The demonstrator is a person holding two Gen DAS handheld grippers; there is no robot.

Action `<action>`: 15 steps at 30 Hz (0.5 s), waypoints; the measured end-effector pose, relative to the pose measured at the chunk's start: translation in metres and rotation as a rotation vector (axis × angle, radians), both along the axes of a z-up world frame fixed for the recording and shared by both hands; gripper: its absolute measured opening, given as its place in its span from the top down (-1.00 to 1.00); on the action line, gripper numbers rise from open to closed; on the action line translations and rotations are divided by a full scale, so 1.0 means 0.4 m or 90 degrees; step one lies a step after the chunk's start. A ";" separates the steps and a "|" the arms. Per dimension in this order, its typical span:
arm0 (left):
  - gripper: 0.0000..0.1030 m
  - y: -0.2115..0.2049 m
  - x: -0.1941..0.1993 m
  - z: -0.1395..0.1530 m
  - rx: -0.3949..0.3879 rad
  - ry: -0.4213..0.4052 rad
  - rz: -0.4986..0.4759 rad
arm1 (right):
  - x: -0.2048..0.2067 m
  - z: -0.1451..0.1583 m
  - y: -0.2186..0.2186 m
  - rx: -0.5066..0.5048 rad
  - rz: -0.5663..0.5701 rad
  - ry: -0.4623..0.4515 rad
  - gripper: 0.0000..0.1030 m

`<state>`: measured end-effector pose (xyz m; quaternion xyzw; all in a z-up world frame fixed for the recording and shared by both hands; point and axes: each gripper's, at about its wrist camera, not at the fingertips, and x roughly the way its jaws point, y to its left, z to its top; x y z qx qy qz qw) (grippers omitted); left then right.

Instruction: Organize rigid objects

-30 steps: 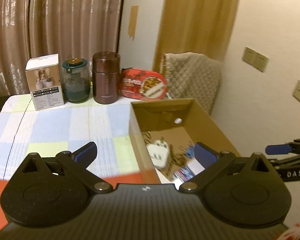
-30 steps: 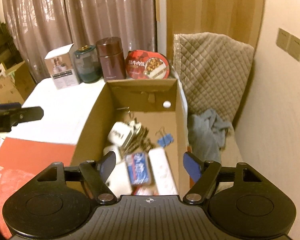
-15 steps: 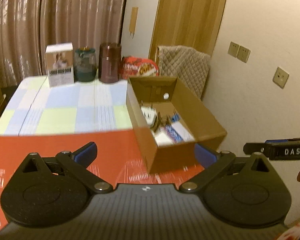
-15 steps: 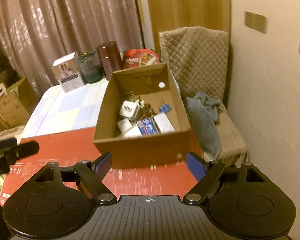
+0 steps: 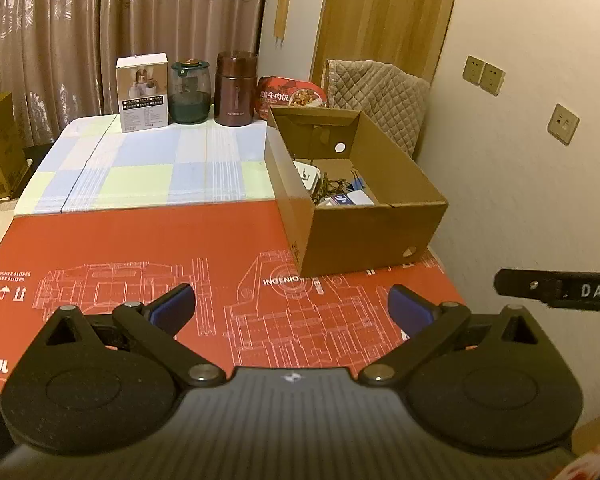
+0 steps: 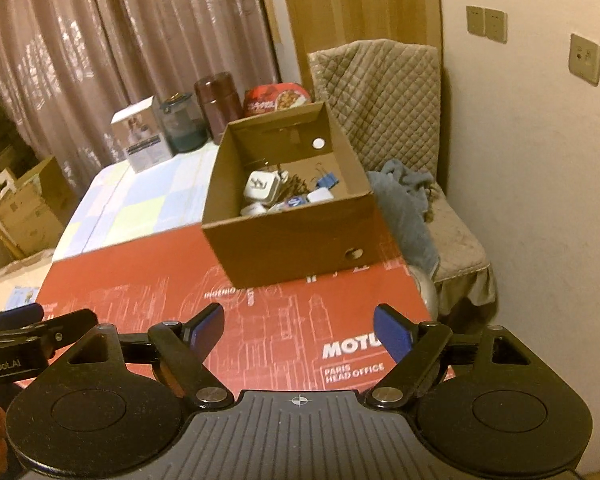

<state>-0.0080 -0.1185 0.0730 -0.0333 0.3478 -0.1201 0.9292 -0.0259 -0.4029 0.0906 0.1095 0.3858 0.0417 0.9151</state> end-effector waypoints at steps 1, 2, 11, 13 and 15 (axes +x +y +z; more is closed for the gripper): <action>-0.96 -0.002 -0.008 0.000 0.002 0.000 0.002 | -0.006 0.000 0.004 -0.005 0.002 -0.001 -0.53; -0.96 -0.003 -0.014 0.000 0.003 -0.001 0.004 | -0.011 -0.002 0.008 -0.008 0.002 -0.003 -0.53; -0.97 -0.026 -0.071 0.018 0.006 -0.007 0.000 | -0.069 0.022 0.030 -0.027 0.006 -0.032 -0.53; -0.97 -0.031 -0.081 0.021 0.005 -0.010 -0.002 | -0.081 0.027 0.032 -0.026 0.007 -0.035 -0.53; -0.97 -0.034 -0.090 0.026 0.001 -0.013 -0.004 | -0.091 0.031 0.031 -0.021 0.008 -0.037 -0.53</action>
